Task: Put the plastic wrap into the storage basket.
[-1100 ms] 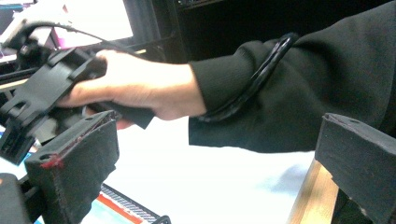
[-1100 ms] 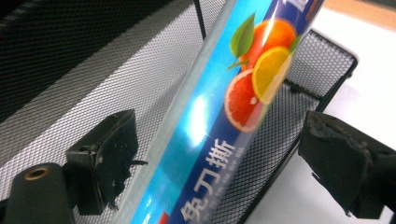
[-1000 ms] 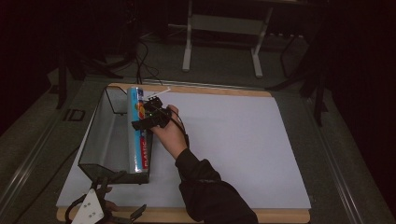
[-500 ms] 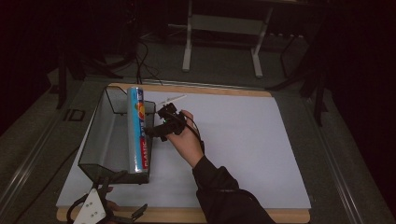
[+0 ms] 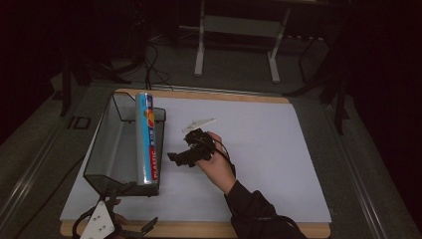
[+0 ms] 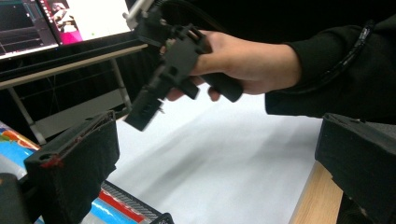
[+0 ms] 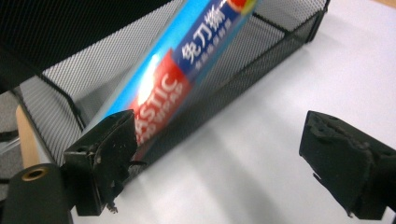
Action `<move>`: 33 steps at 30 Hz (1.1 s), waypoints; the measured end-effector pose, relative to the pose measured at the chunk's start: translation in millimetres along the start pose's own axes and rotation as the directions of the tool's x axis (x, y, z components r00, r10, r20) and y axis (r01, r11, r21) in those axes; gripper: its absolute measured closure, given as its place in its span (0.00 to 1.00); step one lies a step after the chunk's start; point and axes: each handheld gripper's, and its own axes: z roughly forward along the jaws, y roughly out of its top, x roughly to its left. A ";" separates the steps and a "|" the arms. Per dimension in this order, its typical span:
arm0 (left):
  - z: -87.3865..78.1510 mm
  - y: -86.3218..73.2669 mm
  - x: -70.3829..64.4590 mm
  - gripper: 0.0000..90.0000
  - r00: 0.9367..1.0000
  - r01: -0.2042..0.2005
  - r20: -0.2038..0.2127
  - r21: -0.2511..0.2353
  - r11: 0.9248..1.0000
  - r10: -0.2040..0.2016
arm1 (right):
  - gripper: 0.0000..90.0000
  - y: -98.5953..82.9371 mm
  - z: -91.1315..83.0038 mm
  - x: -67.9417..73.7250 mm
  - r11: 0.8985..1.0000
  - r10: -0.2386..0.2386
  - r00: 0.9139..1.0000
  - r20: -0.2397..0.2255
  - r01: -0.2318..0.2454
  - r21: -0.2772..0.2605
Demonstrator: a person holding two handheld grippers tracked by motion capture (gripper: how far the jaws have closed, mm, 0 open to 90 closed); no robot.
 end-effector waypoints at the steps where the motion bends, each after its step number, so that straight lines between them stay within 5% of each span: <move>1: 0.0 0.0 -0.2 0.01 1.000 0.000 0.000 0.000 1.000 0.000 | 0.12 -3.6 -1.7 -0.1 1.000 -0.003 1.000 0.001 0.003 -0.001; 8: -0.2 0.0 -0.1 0.01 1.000 -0.001 -0.001 -0.002 1.000 0.001 | 0.12 -24.9 -15.5 -3.5 1.000 -0.017 1.000 0.004 0.017 0.001; 21: 0.3 0.0 -0.8 0.01 1.000 -0.003 -0.004 0.002 1.000 0.003 | 0.12 -70.0 -52.2 -16.1 1.000 0.025 0.999 0.027 -0.025 -0.010; 33: 0.4 0.0 -0.9 0.01 1.000 -0.006 -0.001 0.005 1.000 0.006 | 0.12 -90.7 -68.2 -16.7 0.999 0.043 0.998 0.038 -0.043 -0.001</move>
